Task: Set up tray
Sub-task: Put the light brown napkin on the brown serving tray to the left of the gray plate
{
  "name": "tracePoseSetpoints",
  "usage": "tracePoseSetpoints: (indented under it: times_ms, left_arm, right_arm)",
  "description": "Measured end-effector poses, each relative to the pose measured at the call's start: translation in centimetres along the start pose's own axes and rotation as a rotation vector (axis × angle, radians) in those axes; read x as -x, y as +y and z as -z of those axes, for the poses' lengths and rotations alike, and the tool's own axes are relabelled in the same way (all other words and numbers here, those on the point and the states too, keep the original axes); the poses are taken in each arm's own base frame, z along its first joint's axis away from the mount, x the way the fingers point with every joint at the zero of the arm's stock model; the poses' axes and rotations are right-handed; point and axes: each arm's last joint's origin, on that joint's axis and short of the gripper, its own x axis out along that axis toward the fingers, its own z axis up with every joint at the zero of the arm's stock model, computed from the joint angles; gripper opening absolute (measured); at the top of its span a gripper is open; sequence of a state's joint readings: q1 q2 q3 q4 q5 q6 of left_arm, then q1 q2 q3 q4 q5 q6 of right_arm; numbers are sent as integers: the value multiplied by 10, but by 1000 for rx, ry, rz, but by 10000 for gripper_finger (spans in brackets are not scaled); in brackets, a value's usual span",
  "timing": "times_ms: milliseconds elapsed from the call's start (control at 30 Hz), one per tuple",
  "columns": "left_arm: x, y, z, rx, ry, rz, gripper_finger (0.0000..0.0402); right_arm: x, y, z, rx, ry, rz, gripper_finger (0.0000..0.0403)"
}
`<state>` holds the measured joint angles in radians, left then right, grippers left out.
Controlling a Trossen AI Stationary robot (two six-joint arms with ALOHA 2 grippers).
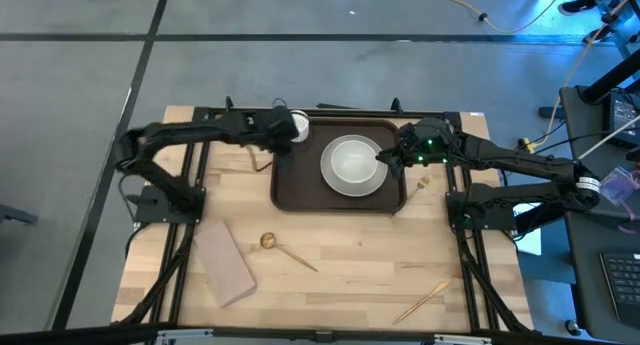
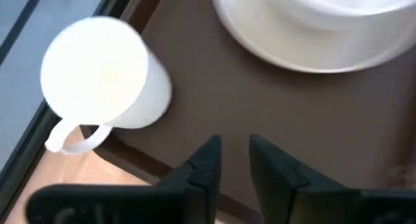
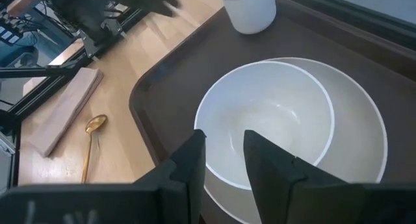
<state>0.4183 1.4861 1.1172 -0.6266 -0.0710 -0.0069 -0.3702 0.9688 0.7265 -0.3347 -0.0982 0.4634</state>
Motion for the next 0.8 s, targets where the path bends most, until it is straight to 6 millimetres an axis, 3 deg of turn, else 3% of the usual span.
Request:
tracePoseSetpoints:
  times_ms: [233,400,533,633,800]
  left_arm:
    - [87,-31,28,-140,-47,219,138]
    - [115,-70,62,-348,86,348,165]
    - [119,-96,76,-453,155,401,168]
    - [111,-110,79,-454,229,467,164]
    - [89,-131,85,-631,357,556,161]
  right_arm:
    - [0,0,0,1,-2,-1,108]
    - [0,0,0,1,-2,-1,108]
    - [0,0,-1,2,-6,-3,108]
    - [0,0,0,-2,-5,-2,108]
    - [0,0,0,-26,-4,-1,108]
